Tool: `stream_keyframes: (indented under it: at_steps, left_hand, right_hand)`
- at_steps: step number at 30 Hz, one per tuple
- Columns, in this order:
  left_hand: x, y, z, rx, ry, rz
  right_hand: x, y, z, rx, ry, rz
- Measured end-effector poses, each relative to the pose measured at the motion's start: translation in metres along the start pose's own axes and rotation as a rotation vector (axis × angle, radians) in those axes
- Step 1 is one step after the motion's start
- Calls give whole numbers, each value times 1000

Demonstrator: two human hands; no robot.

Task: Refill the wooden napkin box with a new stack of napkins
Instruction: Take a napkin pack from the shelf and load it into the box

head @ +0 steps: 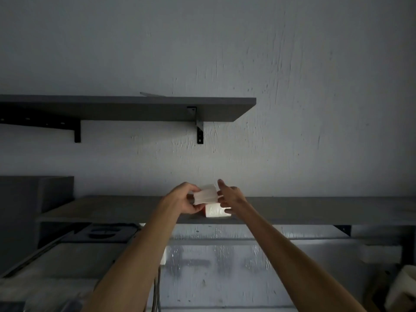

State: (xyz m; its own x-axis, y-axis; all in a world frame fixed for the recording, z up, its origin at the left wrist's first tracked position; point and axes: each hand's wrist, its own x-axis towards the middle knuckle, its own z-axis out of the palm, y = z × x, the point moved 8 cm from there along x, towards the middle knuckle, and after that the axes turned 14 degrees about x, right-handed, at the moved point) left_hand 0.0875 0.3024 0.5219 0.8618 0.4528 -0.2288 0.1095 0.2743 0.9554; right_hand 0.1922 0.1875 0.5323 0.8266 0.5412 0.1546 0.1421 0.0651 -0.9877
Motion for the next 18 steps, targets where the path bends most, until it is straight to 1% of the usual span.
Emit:
stream_keyframes:
  at_steps: [2, 3, 6, 9, 11, 13, 16, 18]
  left_hand:
    - [-14, -8, 7, 44, -63, 93]
    - [-21, -13, 13, 75, -82, 146]
    - [-30, -31, 31, 175, -62, 302]
    - [-36, -59, 67, 354, -51, 400]
    - [-41, -89, 108, 442, -112, 430]
    - [-48, -115, 146, 475, -195, 463]
    - [-50, -161, 206, 480, -213, 519]
    - [-46, -204, 249, 452, -224, 497]
  right_hand:
    - [-27, 3, 2, 114, -122, 61]
    - [-37, 5, 0, 162, -179, 63]
    - [-61, 15, -16, 305, -311, 4]
    - [-84, 23, -58, 247, -267, -137]
    - [-100, 36, -94, 187, -239, -210]
    - [-112, 53, -129, 169, -178, -253]
    - [-135, 90, -189, 149, -100, -299]
    - [-153, 124, -230, 141, -99, -305]
